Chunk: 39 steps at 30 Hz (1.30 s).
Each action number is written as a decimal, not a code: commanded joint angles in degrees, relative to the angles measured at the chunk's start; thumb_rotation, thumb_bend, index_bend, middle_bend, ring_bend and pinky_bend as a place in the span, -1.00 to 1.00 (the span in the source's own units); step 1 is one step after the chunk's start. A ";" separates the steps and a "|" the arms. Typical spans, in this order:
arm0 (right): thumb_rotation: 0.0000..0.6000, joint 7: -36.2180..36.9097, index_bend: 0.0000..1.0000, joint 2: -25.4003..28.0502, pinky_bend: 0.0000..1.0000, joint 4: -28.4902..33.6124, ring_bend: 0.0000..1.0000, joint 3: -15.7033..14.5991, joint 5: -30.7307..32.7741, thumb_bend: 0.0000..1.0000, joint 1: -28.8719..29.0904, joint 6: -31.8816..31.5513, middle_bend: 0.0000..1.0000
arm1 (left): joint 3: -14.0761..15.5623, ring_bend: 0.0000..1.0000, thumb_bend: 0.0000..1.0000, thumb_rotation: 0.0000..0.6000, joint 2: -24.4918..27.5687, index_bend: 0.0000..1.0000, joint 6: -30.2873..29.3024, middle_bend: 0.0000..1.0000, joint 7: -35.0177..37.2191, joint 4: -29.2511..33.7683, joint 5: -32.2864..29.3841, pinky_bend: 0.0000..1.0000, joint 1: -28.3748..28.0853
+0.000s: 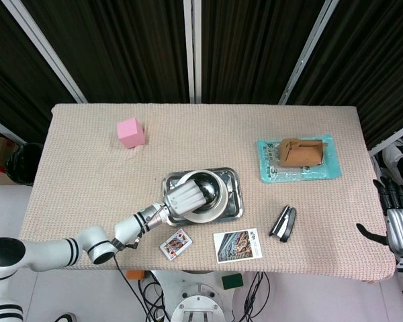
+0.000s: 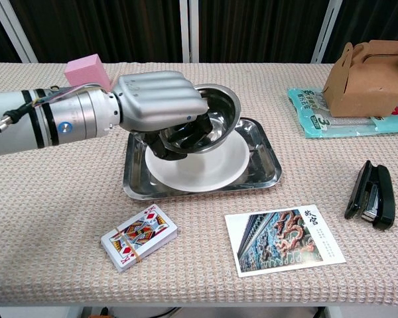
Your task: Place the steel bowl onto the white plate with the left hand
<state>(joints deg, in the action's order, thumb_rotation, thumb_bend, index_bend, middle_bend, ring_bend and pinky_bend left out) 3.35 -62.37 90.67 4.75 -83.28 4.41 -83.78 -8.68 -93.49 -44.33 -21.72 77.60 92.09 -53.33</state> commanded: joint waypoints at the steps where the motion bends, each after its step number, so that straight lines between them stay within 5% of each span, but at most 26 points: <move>1: 1.00 0.12 -1.00 -0.02 -1.00 -0.23 -1.00 -0.02 0.06 -0.75 -0.05 0.06 -1.00 | -0.06 0.09 -0.17 1.00 -0.56 0.40 1.54 0.40 -0.71 -1.24 -1.87 0.12 -0.95; 28: 1.00 0.52 -1.00 -0.87 -1.00 -1.48 -1.00 0.01 0.61 -0.75 0.19 1.18 -1.00 | 4.29 -0.04 -0.18 1.00 0.34 0.26 3.34 0.27 -5.28 -0.81 -6.40 0.04 -3.01; 39: 1.00 0.31 -1.00 -0.83 -1.00 -1.54 -1.00 -0.13 0.48 -0.75 0.07 1.14 -1.00 | 5.37 -0.15 -0.41 1.00 0.32 -0.13 2.11 -0.10 -3.71 -1.80 -5.31 -0.01 -3.56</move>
<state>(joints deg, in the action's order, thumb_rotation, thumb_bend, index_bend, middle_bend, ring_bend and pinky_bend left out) 3.67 -63.20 89.14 4.62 -82.80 4.47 -82.65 -3.37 -93.21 -42.16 -25.50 75.80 86.71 -56.85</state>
